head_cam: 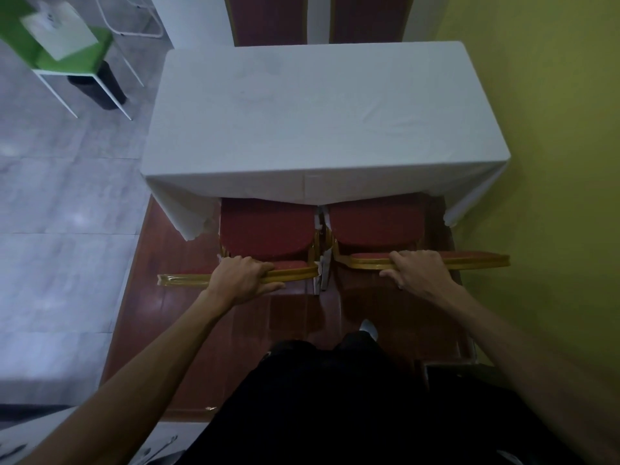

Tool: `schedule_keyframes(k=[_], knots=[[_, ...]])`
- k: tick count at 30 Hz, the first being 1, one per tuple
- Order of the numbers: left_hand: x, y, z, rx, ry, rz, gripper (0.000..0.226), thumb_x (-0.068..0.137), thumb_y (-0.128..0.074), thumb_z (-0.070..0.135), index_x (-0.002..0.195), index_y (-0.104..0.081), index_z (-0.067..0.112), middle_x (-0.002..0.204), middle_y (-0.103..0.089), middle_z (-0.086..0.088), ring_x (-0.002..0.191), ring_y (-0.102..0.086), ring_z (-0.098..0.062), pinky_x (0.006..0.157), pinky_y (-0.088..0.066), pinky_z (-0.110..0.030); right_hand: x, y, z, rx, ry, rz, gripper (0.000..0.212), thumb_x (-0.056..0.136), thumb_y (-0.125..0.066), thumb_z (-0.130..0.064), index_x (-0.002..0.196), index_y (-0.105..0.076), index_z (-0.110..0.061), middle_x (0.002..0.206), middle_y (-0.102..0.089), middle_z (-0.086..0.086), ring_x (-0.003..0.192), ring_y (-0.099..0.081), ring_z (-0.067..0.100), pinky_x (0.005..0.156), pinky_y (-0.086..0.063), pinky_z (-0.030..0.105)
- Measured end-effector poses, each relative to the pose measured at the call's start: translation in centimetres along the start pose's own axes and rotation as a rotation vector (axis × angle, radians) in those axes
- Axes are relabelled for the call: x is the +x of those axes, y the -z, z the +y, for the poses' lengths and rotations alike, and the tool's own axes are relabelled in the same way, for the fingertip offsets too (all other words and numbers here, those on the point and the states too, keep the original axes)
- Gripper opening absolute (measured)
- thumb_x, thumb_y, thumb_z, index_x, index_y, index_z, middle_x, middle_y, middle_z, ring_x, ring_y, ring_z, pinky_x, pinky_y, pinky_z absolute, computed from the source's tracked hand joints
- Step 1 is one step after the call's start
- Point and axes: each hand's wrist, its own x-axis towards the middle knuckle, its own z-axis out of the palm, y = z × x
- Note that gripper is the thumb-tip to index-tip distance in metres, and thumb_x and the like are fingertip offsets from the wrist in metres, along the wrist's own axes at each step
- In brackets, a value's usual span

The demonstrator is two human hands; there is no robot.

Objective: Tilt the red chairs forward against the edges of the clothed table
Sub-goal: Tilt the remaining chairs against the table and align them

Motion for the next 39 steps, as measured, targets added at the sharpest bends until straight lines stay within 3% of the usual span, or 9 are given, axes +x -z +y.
schedule_keyframes(k=[5, 13, 17, 20, 29, 34, 39], knots=[[0.2, -0.4, 0.0, -0.016, -0.005, -0.017, 0.077, 0.083, -0.014, 0.087, 0.107, -0.066, 0.036, 0.084, -0.069, 0.008, 0.074, -0.069, -0.016, 0.057, -0.052, -0.031, -0.5, -0.5, 0.0, 0.026, 0.002, -0.005, 0.053, 0.093, -0.039, -0.067, 0.092, -0.060, -0.019, 0.080, -0.066, -0.001, 0.065, -0.064, 0.019, 0.055, -0.035, 0.028], [-0.1, 0.5, -0.3, -0.002, -0.017, -0.035, 0.064, 0.087, -0.028, 0.079, 0.105, -0.067, 0.032, 0.078, -0.069, 0.008, 0.069, -0.069, -0.015, 0.052, -0.039, -0.026, 0.1, 0.2, -0.3, 0.024, 0.001, -0.017, 0.052, 0.095, -0.036, -0.068, 0.093, -0.058, -0.020, 0.082, -0.065, -0.003, 0.067, -0.063, 0.016, 0.057, -0.036, 0.029], [0.1, 0.5, -0.4, -0.002, -0.023, -0.029, 0.073, 0.086, -0.018, 0.082, 0.105, -0.067, 0.032, 0.076, -0.068, 0.009, 0.067, -0.069, -0.014, 0.054, -0.047, -0.029, -0.1, 0.0, -0.3, 0.045, -0.003, -0.011, 0.052, 0.094, -0.039, -0.067, 0.089, -0.058, -0.018, 0.079, -0.064, -0.002, 0.064, -0.062, 0.017, 0.056, -0.037, 0.029], [0.2, 0.7, -0.5, -0.002, -0.018, -0.040, 0.067, 0.086, -0.028, 0.079, 0.108, -0.069, 0.030, 0.079, -0.071, 0.005, 0.071, -0.071, -0.019, 0.058, -0.052, -0.035, -0.1, 0.0, -0.2, 0.035, 0.000, 0.001, 0.052, 0.093, -0.039, -0.067, 0.088, -0.057, -0.019, 0.078, -0.064, -0.002, 0.064, -0.062, 0.017, 0.055, -0.035, 0.028], [0.7, 0.4, -1.7, 0.015, -0.041, -0.007, 0.078, 0.084, -0.016, 0.084, 0.109, -0.069, 0.032, 0.075, -0.069, 0.006, 0.064, -0.069, -0.018, 0.052, -0.050, -0.031, -0.1, -0.2, -0.3, 0.038, -0.002, 0.007, 0.052, 0.093, -0.040, -0.067, 0.087, -0.058, -0.019, 0.077, -0.064, -0.002, 0.062, -0.062, 0.018, 0.055, -0.035, 0.028], [0.9, 0.6, -1.9, 0.009, -0.033, -0.020, 0.066, 0.087, -0.031, 0.078, 0.110, -0.069, 0.031, 0.077, -0.070, 0.004, 0.067, -0.070, -0.020, 0.054, -0.051, -0.033, -0.3, 0.0, -0.6, 0.026, -0.009, 0.016, 0.051, 0.093, -0.042, -0.066, 0.089, -0.060, -0.018, 0.077, -0.064, -0.002, 0.062, -0.062, 0.018, 0.055, -0.033, 0.027], [1.2, 0.4, -2.3, -0.001, -0.029, -0.034, 0.072, 0.086, -0.024, 0.082, 0.110, -0.069, 0.031, 0.074, -0.068, 0.007, 0.062, -0.068, -0.016, 0.052, -0.054, -0.032, -0.5, 0.0, -0.9, 0.031, -0.026, 0.017, 0.051, 0.092, -0.046, -0.065, 0.088, -0.061, -0.016, 0.075, -0.063, 0.000, 0.059, -0.060, 0.019, 0.054, -0.035, 0.028]])
